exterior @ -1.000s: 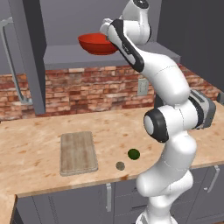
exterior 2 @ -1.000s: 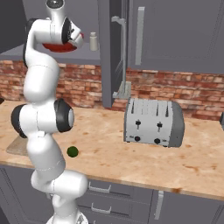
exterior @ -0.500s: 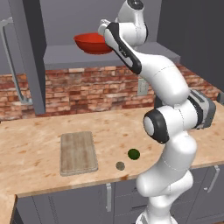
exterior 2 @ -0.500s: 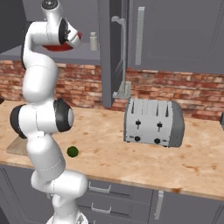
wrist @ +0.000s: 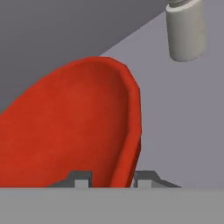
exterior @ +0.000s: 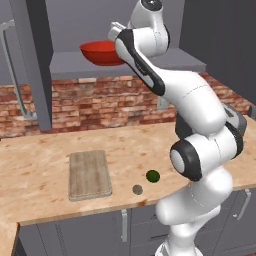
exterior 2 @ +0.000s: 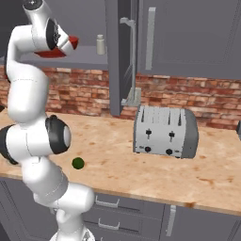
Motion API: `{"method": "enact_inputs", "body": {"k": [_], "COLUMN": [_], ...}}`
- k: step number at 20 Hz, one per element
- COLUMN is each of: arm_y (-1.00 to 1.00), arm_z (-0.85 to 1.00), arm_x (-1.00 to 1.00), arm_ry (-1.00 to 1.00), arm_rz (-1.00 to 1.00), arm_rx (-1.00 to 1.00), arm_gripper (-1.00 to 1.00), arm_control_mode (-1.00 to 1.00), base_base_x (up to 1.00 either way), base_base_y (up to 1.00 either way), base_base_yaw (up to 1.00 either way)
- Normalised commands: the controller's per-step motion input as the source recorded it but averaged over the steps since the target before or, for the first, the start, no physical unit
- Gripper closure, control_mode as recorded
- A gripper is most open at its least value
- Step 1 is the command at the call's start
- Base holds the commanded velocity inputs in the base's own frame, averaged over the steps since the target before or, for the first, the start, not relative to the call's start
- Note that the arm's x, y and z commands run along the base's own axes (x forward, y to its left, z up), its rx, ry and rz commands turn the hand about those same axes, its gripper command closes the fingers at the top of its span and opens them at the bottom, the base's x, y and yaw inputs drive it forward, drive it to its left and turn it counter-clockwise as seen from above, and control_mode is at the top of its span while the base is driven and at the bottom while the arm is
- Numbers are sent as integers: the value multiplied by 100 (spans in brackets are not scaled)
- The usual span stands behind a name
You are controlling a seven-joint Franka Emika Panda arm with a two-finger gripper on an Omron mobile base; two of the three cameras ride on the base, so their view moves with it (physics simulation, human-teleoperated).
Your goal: Open the cabinet. Place the bowl and condiment on the counter. Then place the lime and garlic on the cutting board.
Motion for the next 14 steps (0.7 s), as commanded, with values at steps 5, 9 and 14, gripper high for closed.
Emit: {"method": "enact_inputs", "body": {"k": [5, 9, 14], "arm_y": [25, 15, 1], "arm_z": [-2, -15, -5], "arm_x": [-100, -100, -100], "arm_ry": [0, 0, 5], "arm_rz": [-1, -7, -14], "arm_rx": [7, 4, 4], "arm_gripper": [100, 100, 100], "arm_control_mode": [-100, -100, -100], "base_base_x": [0, 0, 0], "base_base_y": [0, 0, 0], "base_base_yaw": [0, 0, 0]}}
